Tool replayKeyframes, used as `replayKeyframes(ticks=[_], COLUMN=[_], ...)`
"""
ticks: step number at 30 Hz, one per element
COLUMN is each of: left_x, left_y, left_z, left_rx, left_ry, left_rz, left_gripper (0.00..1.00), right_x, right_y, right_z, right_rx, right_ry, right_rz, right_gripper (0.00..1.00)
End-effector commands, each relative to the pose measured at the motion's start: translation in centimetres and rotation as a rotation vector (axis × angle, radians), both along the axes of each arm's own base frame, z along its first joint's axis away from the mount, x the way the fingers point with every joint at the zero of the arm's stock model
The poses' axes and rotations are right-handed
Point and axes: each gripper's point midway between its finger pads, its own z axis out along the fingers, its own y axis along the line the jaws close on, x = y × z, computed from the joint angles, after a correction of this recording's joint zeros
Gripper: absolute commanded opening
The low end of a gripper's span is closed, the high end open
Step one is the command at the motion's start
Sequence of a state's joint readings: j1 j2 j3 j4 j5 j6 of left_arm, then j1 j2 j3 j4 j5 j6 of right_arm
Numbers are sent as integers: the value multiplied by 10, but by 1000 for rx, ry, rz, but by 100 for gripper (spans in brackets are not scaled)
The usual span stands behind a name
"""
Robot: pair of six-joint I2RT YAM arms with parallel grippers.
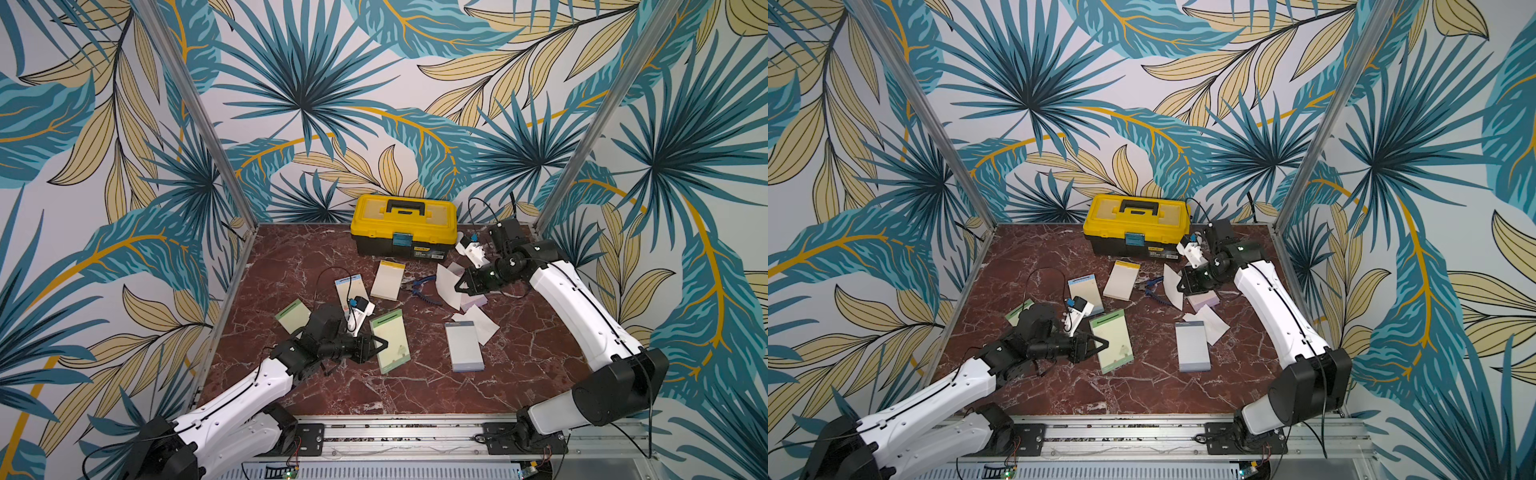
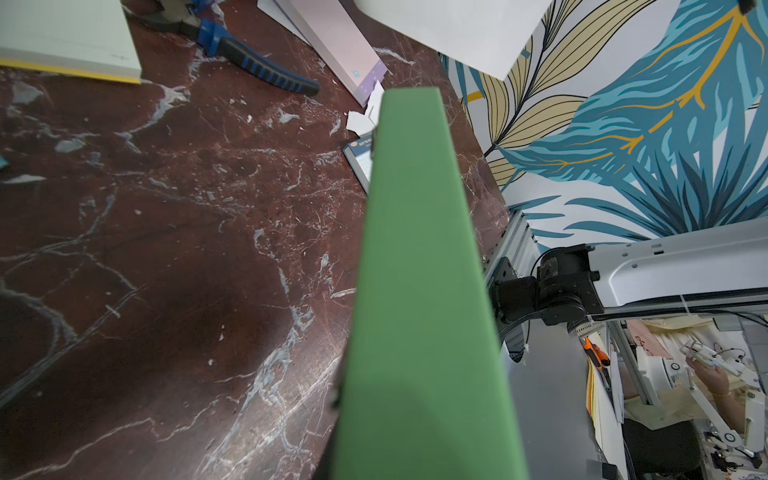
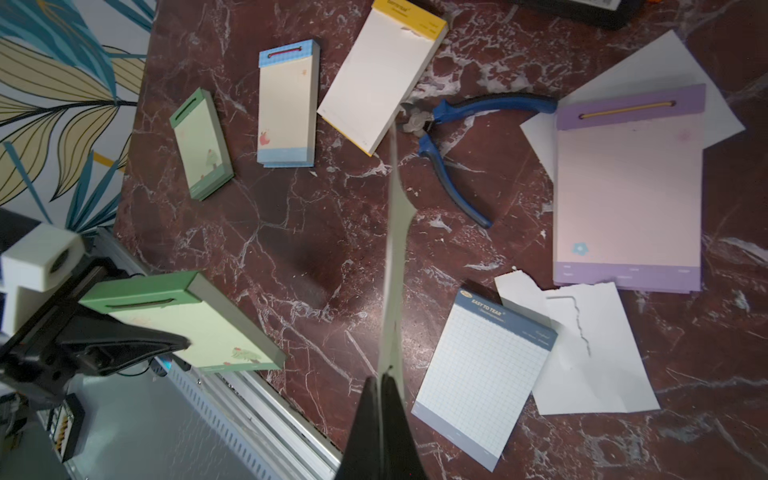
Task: Tear off pages from different memo pads
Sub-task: Place the paper at the center of the board, then place the memo pad at the center of the board.
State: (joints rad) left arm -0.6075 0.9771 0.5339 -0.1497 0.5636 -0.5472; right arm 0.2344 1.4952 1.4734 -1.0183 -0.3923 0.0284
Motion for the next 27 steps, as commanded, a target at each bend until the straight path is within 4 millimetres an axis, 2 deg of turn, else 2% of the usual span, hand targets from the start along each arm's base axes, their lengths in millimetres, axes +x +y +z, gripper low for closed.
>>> replayKeyframes(ticks=[1, 6, 11, 16, 21, 27], left_x=[12, 34, 54, 71, 81, 90], left_y=[-9, -24, -50, -72, -81, -90], left_z=[18, 9, -6, -16, -31, -47], left_rx=[-52, -26, 25, 37, 59, 69], left_ry=[-54, 0, 69, 98, 130, 169], left_rz=[-6, 12, -22, -39, -51, -61], left_gripper=[0, 0, 0, 0, 0, 0], right_x=[21, 43, 56, 68, 78, 88], right_y=[-24, -72, -123, -153, -169, -169], right_z=[4, -7, -16, -22, -46, -104], right_rx=[-63, -304, -592, -799, -941, -979], right_ry=[-94, -151, -137, -137, -80, 48], right_rz=[-169, -345, -491, -548, -536, -489], right_gripper=[0, 0, 0, 0, 0, 0])
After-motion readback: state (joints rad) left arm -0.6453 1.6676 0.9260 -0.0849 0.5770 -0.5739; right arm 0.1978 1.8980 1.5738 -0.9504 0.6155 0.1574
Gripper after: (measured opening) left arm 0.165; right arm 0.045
